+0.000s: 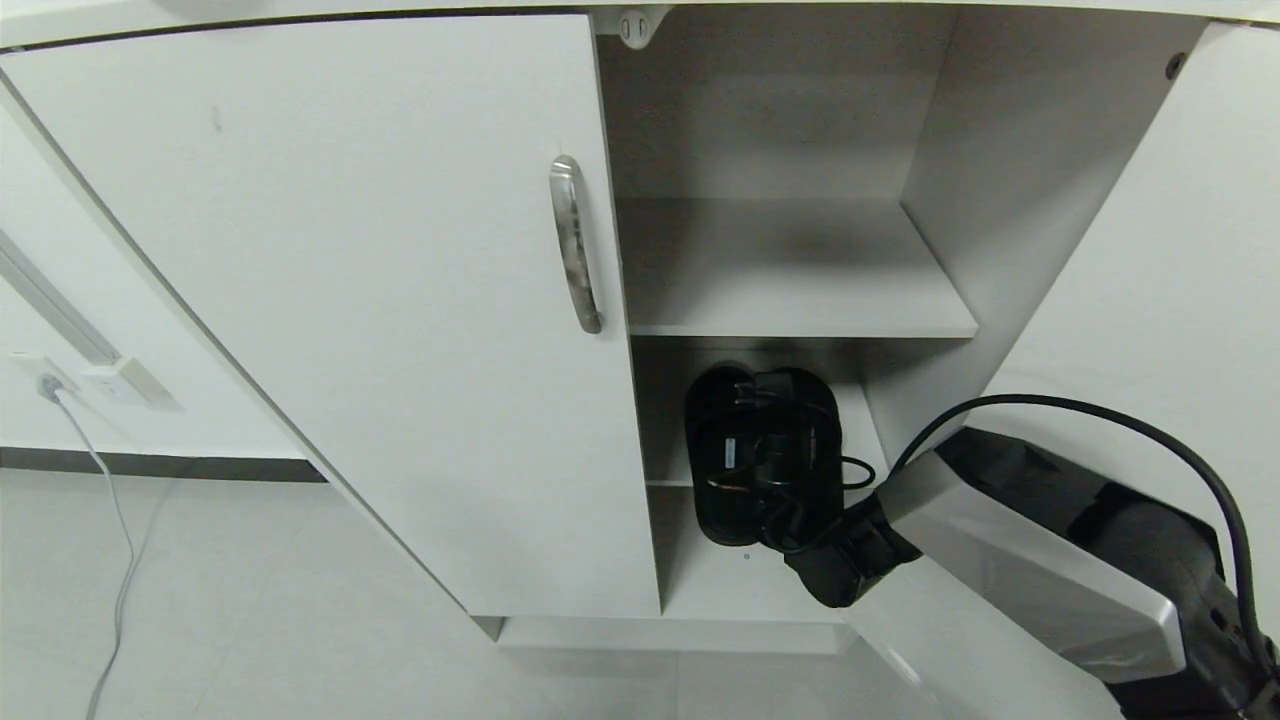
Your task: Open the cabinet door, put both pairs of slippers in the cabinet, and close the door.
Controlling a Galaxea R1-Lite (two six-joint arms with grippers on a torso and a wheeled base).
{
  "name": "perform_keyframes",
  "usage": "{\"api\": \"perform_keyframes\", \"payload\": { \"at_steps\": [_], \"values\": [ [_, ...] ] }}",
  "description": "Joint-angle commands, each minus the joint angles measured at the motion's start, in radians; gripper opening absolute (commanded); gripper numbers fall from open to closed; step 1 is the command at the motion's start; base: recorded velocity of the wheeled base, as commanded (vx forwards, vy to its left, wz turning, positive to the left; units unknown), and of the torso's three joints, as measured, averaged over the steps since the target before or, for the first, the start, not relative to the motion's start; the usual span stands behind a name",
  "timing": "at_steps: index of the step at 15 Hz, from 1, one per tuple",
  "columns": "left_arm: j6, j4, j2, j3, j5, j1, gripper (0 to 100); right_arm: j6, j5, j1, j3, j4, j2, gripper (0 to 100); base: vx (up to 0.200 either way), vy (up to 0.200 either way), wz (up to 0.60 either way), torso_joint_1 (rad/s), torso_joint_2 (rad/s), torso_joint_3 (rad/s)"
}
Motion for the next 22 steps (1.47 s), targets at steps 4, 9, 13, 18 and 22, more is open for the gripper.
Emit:
{"api": "perform_keyframes", "payload": {
  "at_steps": [4,9,13,18,22],
  "values": [
    [0.0,0.0,0.001,0.0,0.0,0.0,0,0.0,0.001,-0.017,-0.139,0.088,0.048,0,0.0,0.0,0.0,0.0,0.0,0.0],
    [0.0,0.0,0.001,0.0,0.0,0.0,0,-0.001,0.0,-0.051,-0.281,0.164,0.077,0,0.0,0.0,0.0,0.0,0.0,0.0],
    [0.0,0.0,0.001,0.0,0.0,0.0,0,-0.001,0.001,-0.057,-0.292,0.167,0.078,0,0.0,0.0,0.0,0.0,0.0,0.0],
    [0.0,0.0,0.001,0.0,0.0,0.0,0,-0.001,0.0,-0.06,-0.3,0.167,0.094,100,0.0,0.0,0.0,0.0,0.0,0.0],
    [-0.001,0.0,0.001,0.0,0.0,0.0,0,-0.001,-0.005,-0.053,-0.221,0.163,0.062,100,0.0,0.0,0.0,0.0,0.0,0.0]
  ]
}}
